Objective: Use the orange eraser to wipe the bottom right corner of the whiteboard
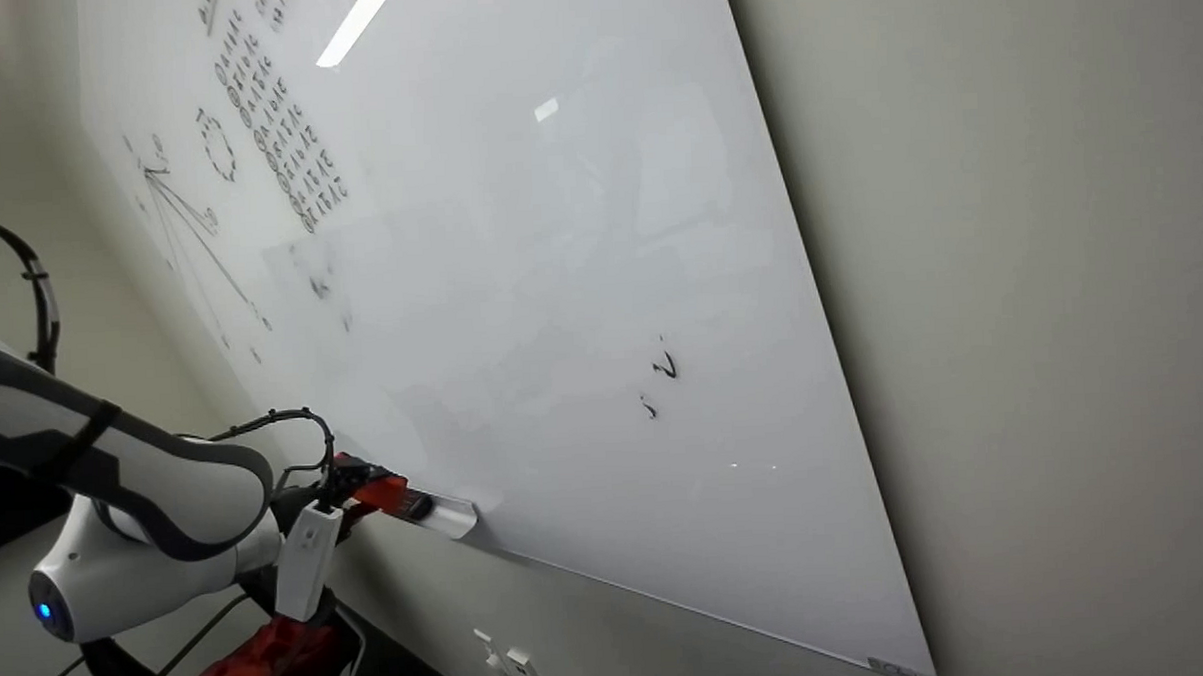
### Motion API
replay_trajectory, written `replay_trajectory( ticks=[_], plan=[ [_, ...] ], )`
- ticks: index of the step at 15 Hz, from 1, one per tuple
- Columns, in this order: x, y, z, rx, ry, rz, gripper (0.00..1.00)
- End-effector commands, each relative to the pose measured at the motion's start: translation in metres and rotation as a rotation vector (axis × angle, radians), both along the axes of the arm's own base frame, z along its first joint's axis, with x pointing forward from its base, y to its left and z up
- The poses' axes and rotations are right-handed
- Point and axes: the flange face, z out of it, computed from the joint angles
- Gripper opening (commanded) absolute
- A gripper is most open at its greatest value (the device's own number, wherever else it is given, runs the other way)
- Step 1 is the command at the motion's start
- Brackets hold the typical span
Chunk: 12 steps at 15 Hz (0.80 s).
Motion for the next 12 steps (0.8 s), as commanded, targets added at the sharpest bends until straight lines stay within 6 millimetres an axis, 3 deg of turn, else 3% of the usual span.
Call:
replay_trajectory(
  ticks=[1, 12],
  plan=[
    [0.008, 0.009, 0.0, 0.19, -0.031, -0.046, 0.3],
    [0.007, 0.044, -0.009, 0.764, 0.002, -0.216, 0.3]
  ],
)
